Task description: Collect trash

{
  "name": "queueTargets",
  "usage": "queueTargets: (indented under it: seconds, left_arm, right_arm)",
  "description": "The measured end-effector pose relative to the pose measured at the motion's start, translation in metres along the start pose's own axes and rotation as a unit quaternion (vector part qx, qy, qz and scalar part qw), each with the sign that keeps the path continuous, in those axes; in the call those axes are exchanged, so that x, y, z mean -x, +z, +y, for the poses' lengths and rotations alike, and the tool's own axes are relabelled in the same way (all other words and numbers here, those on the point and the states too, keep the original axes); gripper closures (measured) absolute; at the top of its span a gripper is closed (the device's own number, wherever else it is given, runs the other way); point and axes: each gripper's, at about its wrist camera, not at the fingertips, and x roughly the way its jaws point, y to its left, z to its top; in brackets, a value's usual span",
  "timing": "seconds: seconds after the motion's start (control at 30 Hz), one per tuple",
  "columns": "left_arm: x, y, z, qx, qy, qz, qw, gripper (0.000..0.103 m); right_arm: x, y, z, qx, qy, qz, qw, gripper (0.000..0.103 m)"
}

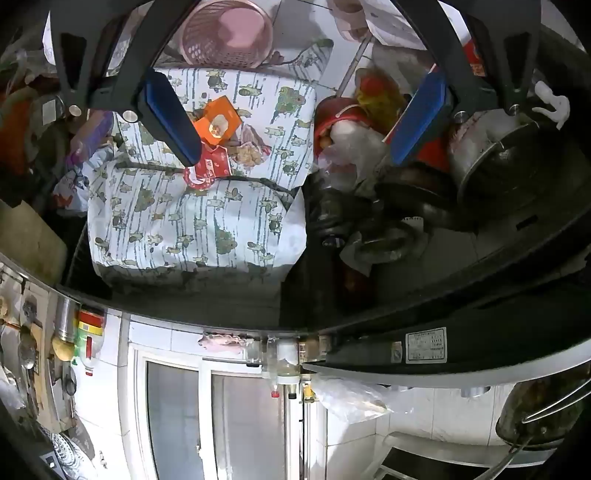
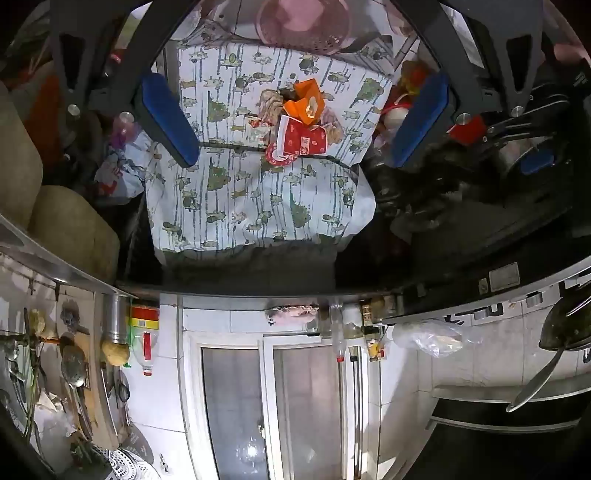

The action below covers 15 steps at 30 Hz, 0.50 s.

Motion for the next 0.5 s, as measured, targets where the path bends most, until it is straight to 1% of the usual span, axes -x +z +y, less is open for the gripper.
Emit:
queueTargets:
  seconds: [0.03,0.07,0.23,0.33,0.43,0.5]
  left_arm:
    - [0.0,0.0,0.0,0.0,0.001,-0.002,1.0,0.0]
    - [0.0,0.0,0.001,0.001,0.003,-0.002,1.0,0.0]
    - [0.007,-0.001,0.005,0.006,0.01,-0.005,0.9999,0.0]
    - [0.003,-0.003,0.009,0.004,0.016,-0.008,0.9998,0.0]
    - [0.003,0.001,0.005,-0.001,0.022,-0.004,0.9997,0.0]
    - [0.004,-0.001,0.003,-0.002,0.021,-0.003,0.9998,0.0]
  right_arm:
    - [0.003,-0.002,0.001,0.007,-0.006,-0.025,1.0,0.0]
    - [0.002,-0.002,0.0,0.006,-0.004,-0.026,1.0,0.0]
    - [-0.001,-0.003,0.002,0.006,0.005,-0.014,1.0,0.0]
    - [-0.003,-0.002,0.007,0.003,0.007,-0.006,1.0,0.0]
    - [-0.009,-0.002,0.007,0.003,0.012,0.002,1.0,0.0]
    - [-0.01,-0.003,0.007,0.004,0.012,0.002,1.0,0.0]
